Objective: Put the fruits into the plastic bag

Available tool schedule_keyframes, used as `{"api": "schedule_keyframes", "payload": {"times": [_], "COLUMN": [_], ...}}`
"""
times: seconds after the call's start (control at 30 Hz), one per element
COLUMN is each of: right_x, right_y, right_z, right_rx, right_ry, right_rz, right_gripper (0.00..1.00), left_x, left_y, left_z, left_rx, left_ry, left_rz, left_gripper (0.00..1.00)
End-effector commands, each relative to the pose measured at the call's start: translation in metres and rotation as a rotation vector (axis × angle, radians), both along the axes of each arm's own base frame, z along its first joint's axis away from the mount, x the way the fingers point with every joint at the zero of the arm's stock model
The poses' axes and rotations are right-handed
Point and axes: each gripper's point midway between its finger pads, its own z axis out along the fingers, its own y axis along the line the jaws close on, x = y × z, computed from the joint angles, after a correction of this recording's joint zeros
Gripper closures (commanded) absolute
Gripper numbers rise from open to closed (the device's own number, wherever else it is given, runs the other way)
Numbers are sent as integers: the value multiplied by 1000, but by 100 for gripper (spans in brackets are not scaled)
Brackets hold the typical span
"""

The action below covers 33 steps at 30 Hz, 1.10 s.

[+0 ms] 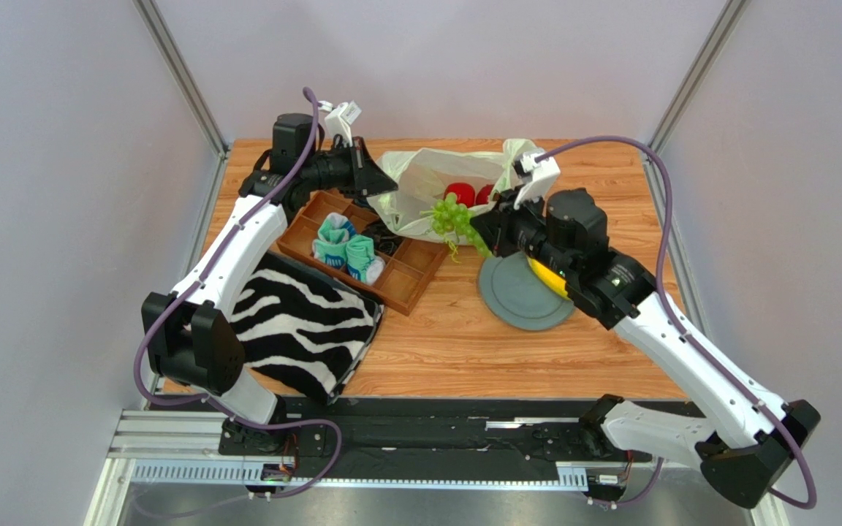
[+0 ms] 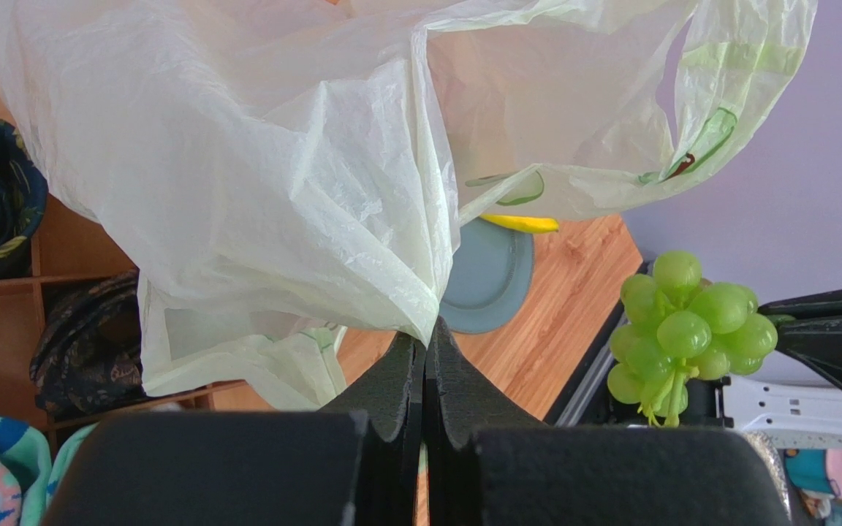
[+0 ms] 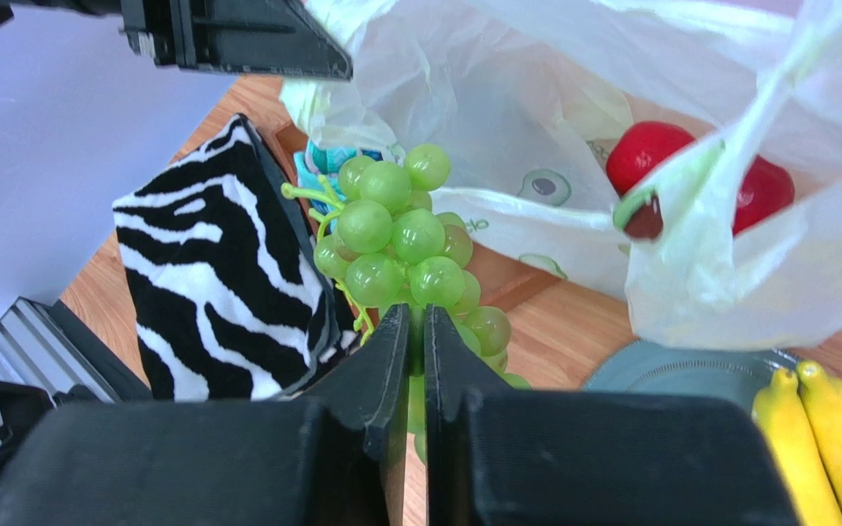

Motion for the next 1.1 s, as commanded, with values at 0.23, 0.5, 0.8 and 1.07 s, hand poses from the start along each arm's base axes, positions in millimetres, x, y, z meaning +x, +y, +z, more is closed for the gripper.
{"api": "schedule_keyframes", "payload": {"times": [0.23,0.5,0.8,1.07], "right_x": [65,99,141,182], "right_y": [19,26,44,43], "right_z": [15,10,-3,-28], "right_rx": [-77,-140,-230,-370], "right_ry": [29,43,44,-14], "right_rz": [-146,-226,-271,-360], "right_gripper": [100,100,100,100], "left_x": [-1,-2,-2,-3], "left_y": [-2,-2,-2,-2], "left_z": [9,12,11,12], "left_rx": [-32,-36,-36,-38], "left_ry": [-27,-29,-29,-30], "left_rz": [-21,-25,-25,-27], "left_gripper": [100,100,100,100]}}
